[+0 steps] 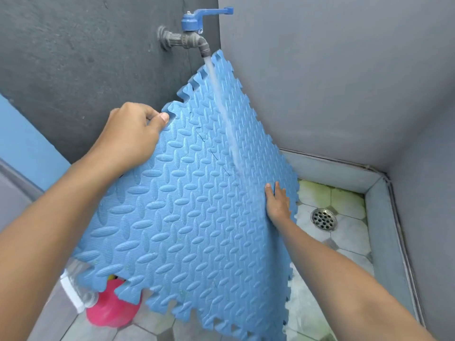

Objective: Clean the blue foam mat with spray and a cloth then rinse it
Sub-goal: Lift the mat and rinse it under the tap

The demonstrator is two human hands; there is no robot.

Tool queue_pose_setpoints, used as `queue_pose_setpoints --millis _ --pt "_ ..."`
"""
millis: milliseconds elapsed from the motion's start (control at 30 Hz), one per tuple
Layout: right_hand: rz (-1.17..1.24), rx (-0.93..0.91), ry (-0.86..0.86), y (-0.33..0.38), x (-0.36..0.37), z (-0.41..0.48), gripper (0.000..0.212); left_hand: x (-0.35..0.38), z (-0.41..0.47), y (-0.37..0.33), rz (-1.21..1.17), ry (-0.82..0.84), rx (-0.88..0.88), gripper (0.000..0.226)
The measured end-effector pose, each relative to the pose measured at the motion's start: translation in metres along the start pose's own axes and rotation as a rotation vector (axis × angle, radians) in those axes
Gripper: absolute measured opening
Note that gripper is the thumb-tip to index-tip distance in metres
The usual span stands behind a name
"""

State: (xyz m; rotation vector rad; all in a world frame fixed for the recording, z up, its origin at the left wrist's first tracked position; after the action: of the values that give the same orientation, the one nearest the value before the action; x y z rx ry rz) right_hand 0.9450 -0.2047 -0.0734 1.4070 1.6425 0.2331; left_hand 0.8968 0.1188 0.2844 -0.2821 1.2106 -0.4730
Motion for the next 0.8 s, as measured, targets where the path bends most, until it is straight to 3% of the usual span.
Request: queue_pose_setpoints --millis 133,267,400,500,567,700,733,800 --pt "0.119 -0.172 -0.025 0.09 0.009 -0.045 0.06 -0.003 0.003 -0.006 -0.015 -0.003 -0.011 0.038" --pt "0.17 -0.623 -0.042 0.166 0.037 -0.183 0.061 -0.004 0.006 -0.008 -0.006 0.01 -0.015 0.038" --pt "0.06 -1.006 0.013 0.146 0.067 -0.331 0.062 -0.005 0.006 -0.004 -0.012 0.018 -0.035 0.04" --pt "-0.029 -1.19 0.002 0.085 0.082 -0.337 0.057 -0.002 0.002 0.0 -0.035 0.029 -0.051 0.038" --pt "0.001 -1.008 -0.019 0.051 0.077 -0.278 0.056 0.002 -0.001 -0.001 -0.045 0.04 -0.051 0.037" --pt "0.152 -0.3 -0.077 0.025 0.033 -0.136 0.057 0.003 0.001 -0.001 -0.076 0.059 -0.061 0.037" --pt "0.176 -0.253 -0.08 0.04 0.023 -0.121 0.059 0.004 0.002 -0.001 -0.09 0.065 -0.07 0.037" --pt "0.199 -0.348 -0.08 0.093 0.014 -0.126 0.061 0.005 0.004 0.001 -0.107 0.069 -0.084 0.038"
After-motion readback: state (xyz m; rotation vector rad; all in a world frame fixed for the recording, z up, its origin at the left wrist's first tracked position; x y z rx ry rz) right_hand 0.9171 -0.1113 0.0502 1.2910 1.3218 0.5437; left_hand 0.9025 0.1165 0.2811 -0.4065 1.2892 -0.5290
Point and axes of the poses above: each hand's wrist, its own z-axis towards the middle knuckle, its own x-axis out of the palm, y = z × x, the point moved 8 cm from there along z, towards the middle knuckle, and after that the axes turned 14 degrees about x, right-handed, at the moved point
